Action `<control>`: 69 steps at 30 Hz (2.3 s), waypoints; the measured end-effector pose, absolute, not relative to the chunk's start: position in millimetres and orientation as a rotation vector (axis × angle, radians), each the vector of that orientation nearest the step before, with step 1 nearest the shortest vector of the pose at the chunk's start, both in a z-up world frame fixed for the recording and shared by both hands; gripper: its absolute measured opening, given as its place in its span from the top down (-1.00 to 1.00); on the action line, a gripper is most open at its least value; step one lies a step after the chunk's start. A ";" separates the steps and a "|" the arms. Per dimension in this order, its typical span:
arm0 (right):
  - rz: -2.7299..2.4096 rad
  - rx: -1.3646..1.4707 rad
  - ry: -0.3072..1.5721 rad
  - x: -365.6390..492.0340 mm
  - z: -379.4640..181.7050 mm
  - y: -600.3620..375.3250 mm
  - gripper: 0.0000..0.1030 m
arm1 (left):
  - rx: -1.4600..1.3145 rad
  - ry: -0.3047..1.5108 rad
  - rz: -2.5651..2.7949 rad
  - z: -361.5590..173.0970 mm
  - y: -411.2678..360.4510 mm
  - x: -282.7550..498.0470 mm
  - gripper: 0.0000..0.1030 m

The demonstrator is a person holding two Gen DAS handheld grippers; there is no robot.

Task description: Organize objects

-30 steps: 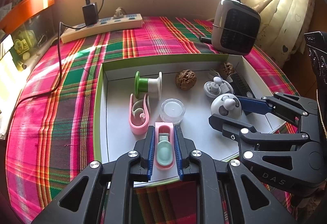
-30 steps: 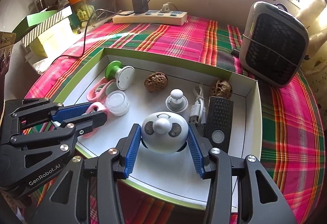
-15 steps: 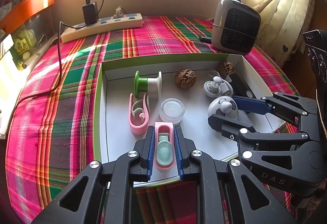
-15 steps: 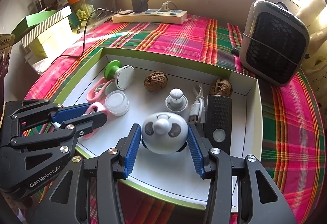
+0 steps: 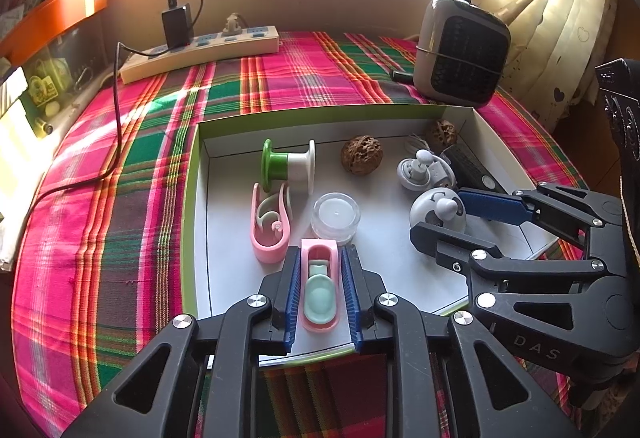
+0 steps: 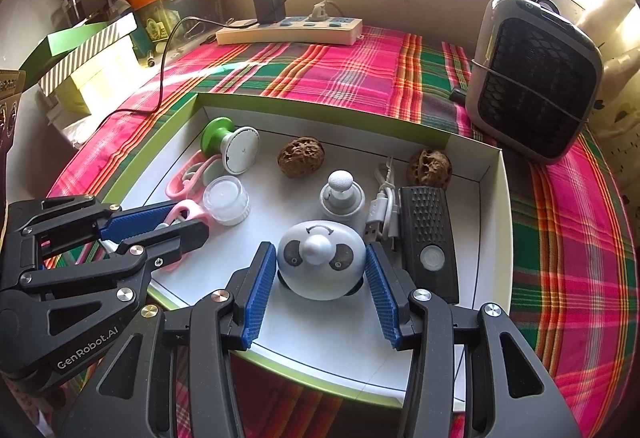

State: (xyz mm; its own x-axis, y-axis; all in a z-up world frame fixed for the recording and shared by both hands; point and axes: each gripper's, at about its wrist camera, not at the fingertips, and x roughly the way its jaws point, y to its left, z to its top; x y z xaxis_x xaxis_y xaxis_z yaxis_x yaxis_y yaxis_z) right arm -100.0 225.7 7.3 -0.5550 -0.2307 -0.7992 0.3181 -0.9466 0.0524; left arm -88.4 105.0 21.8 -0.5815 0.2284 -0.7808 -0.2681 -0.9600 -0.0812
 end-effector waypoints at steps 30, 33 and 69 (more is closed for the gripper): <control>-2.685 1.136 0.044 -38.5 39.4 241.6 -0.14 | -1.168 0.061 2.690 53.0 96.3 -24.5 0.26; -2.691 1.120 0.032 -29.1 42.1 243.2 -0.14 | -1.169 0.054 2.695 52.4 94.6 -16.4 0.26; -2.719 1.311 0.069 28.9 -1.6 256.6 -0.26 | -1.284 0.054 2.764 10.6 83.2 33.7 0.17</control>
